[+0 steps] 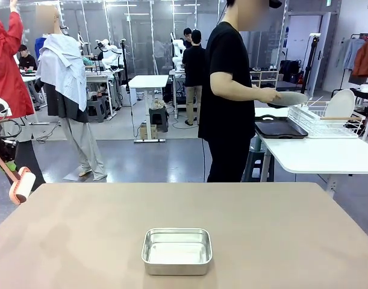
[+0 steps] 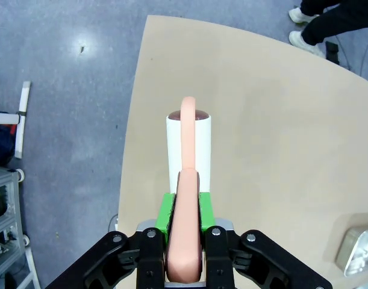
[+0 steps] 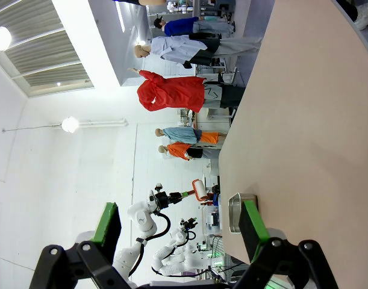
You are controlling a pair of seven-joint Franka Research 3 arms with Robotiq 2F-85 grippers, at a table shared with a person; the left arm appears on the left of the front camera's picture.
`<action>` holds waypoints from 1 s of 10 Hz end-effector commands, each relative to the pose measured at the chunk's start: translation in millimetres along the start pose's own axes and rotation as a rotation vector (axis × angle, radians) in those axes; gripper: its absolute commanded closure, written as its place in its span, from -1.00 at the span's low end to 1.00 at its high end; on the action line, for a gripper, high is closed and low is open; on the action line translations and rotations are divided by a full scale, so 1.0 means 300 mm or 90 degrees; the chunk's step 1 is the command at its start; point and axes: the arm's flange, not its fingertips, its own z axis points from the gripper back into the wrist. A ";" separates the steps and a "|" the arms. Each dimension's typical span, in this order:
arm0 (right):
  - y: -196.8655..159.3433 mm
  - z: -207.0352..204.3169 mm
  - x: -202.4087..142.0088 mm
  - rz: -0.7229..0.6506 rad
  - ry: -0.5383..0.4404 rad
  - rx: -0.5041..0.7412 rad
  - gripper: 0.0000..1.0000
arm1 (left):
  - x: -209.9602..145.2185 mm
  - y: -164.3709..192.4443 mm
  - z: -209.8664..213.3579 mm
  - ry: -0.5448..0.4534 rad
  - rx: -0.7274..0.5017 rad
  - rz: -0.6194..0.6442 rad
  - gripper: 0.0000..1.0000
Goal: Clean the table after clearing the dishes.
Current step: Place the Lint Roller back on top of the Airtight Container.
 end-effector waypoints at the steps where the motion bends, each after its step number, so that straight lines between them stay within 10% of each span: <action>1: 0.009 0.003 -0.015 0.004 0.003 0.001 -1.00 | 0.054 -0.141 0.126 -0.064 0.005 -0.160 0.59; 3: 0.009 0.003 -0.015 0.004 0.003 0.001 -1.00 | 0.034 -0.476 0.297 -0.084 -0.024 -0.490 0.59; 10: 0.009 0.003 -0.015 0.004 0.003 0.001 -1.00 | -0.468 -0.962 0.322 0.004 -0.195 -1.070 0.59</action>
